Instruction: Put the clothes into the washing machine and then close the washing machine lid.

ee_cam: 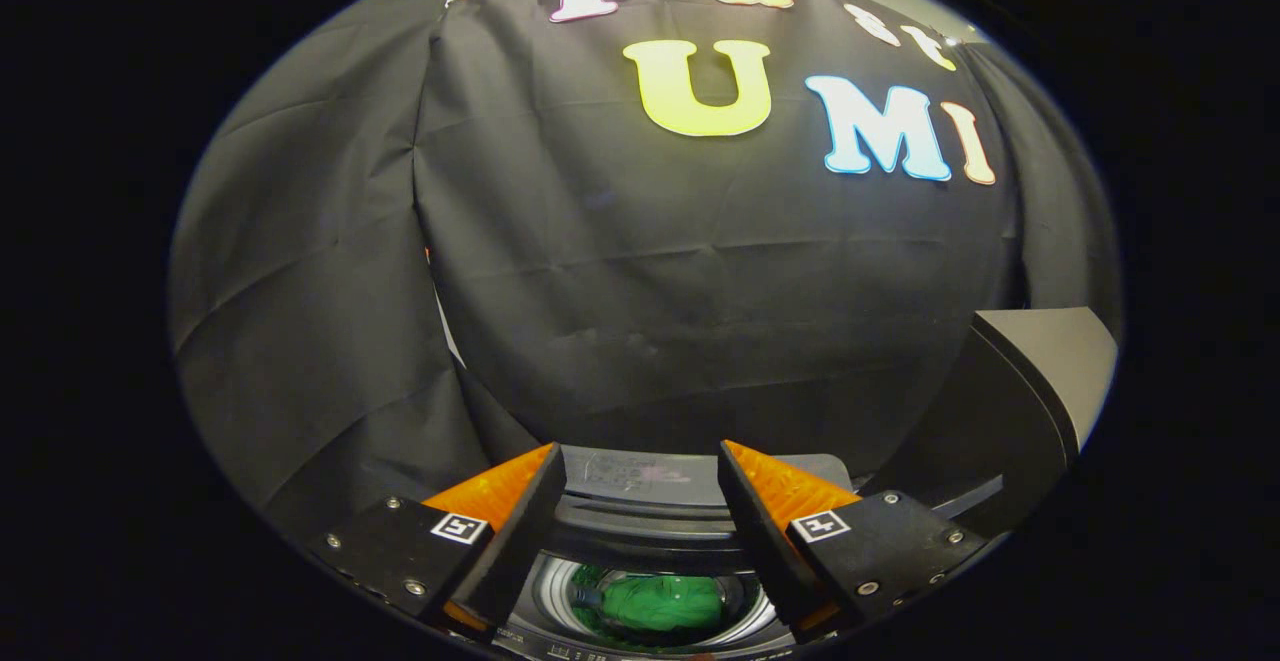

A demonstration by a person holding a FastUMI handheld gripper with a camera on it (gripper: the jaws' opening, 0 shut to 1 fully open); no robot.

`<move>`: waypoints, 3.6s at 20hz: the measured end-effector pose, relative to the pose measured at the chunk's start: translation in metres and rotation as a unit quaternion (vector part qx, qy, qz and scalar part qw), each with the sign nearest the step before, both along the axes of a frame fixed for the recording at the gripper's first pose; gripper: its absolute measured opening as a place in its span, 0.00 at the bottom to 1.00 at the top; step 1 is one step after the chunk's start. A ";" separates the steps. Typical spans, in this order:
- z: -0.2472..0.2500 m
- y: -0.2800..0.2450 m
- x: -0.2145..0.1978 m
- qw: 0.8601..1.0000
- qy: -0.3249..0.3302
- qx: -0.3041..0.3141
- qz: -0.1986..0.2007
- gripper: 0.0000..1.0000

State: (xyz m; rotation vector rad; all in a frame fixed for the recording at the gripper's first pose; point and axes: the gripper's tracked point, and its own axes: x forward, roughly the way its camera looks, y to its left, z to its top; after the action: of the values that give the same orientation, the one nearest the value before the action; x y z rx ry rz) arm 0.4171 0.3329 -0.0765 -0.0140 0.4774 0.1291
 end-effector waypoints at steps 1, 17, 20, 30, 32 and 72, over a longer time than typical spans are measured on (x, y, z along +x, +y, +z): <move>-0.002 0.000 -0.005 1.000 0.000 0.000 0.001 0.95; -0.064 -0.007 -0.079 0.999 0.022 -0.006 0.024 0.94; -0.052 -0.002 -0.086 0.999 0.000 -0.005 0.037 0.94; 0.033 -0.040 -0.118 0.994 -0.100 -0.007 0.042 0.94; 0.052 -0.057 -0.127 0.992 -0.120 -0.011 0.043 0.94; 0.191 -0.389 -0.360 0.960 -0.267 -0.025 -0.082 0.94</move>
State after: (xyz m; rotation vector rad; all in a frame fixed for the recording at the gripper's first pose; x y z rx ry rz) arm 0.0575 -0.0563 0.1142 -0.0579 -0.0601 -0.0510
